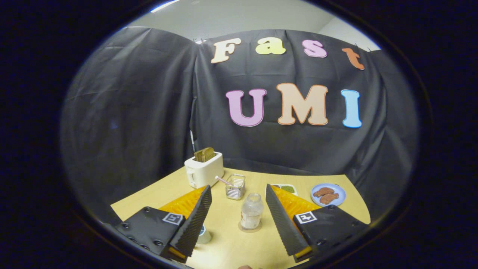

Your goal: Take the bottle from table, then pour the juice into the cup, finally place the bottle on the coaster

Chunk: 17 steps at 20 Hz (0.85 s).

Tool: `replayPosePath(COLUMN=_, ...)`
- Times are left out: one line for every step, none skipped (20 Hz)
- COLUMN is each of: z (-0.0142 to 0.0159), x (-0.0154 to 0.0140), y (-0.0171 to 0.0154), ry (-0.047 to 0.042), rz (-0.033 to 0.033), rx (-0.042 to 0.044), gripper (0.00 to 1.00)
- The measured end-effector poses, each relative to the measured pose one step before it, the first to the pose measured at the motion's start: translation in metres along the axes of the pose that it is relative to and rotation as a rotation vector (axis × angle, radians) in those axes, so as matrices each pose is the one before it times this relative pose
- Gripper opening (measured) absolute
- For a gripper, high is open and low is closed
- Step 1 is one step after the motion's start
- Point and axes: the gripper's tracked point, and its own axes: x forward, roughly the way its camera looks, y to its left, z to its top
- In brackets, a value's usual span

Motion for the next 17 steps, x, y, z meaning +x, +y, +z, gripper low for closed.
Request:
replayPosePath(z=0.0018, x=-0.00975, y=-0.00227, ry=-0.00398, rz=-0.00715, rx=0.00703, gripper=0.92)
replayPosePath(z=0.00112, x=-0.00963, y=-0.00226, ry=-0.00587, rz=-0.00712, rx=0.00478, gripper=0.92)
replayPosePath(z=0.00195, x=-0.00642, y=-0.00476, ry=-0.00753, rz=-0.01341, rx=0.0016, gripper=0.92)
replayPosePath(z=0.00159, x=-0.00766, y=-0.00868, ry=-0.00605, rz=-0.02111, rx=-0.00028, gripper=0.92)
replayPosePath(z=0.00066, x=-0.00606, y=-0.00799, ry=-0.00247, rz=-0.01657, rx=-0.00052, gripper=0.92)
replayPosePath(z=0.00045, x=-0.00516, y=-0.00646, ry=-0.00289, rz=-0.01687, rx=0.00326, gripper=0.92)
replayPosePath(z=0.0019, x=-0.00457, y=-0.00522, ry=-0.00354, rz=-0.00889, rx=0.00463, gripper=0.92)
replayPosePath(z=0.00091, x=-0.0031, y=-0.004, ry=-0.00402, rz=-0.01192, rx=0.00132, gripper=0.92)
replayPosePath(z=0.00295, x=-0.00411, y=-0.0061, ry=-0.0081, rz=-0.01418, rx=-0.00067, gripper=0.92)
replayPosePath(z=0.00063, x=-0.00304, y=-0.00423, ry=-0.00284, rz=-0.00894, rx=-0.0045, gripper=0.92)
replayPosePath(z=0.00209, x=-0.00318, y=-0.00477, ry=-0.00536, rz=-0.01091, rx=-0.00213, gripper=0.92)
replayPosePath(z=0.00254, x=-0.00142, y=-0.00257, ry=-0.00639, rz=-0.00418, rx=-0.00193, gripper=0.92)
replayPosePath(z=0.00082, x=-0.00209, y=-0.00165, ry=-0.00521, rz=-0.00414, rx=0.00085, gripper=0.92)
replayPosePath(z=0.00031, x=-0.00348, y=-0.00122, ry=-0.00295, rz=-0.00014, rx=0.0018, gripper=0.92)
replayPosePath(z=-0.00106, x=-0.00184, y=-0.0019, ry=-0.00164, rz=-0.00038, rx=0.00083, gripper=0.92)
replayPosePath(z=0.00039, x=-0.00101, y=-0.00332, ry=-0.00515, rz=-0.00512, rx=-0.00054, gripper=0.92)
replayPosePath(z=-0.0001, x=-0.00086, y=-0.00428, ry=-0.00104, rz=-0.00771, rx=-0.00348, gripper=0.92)
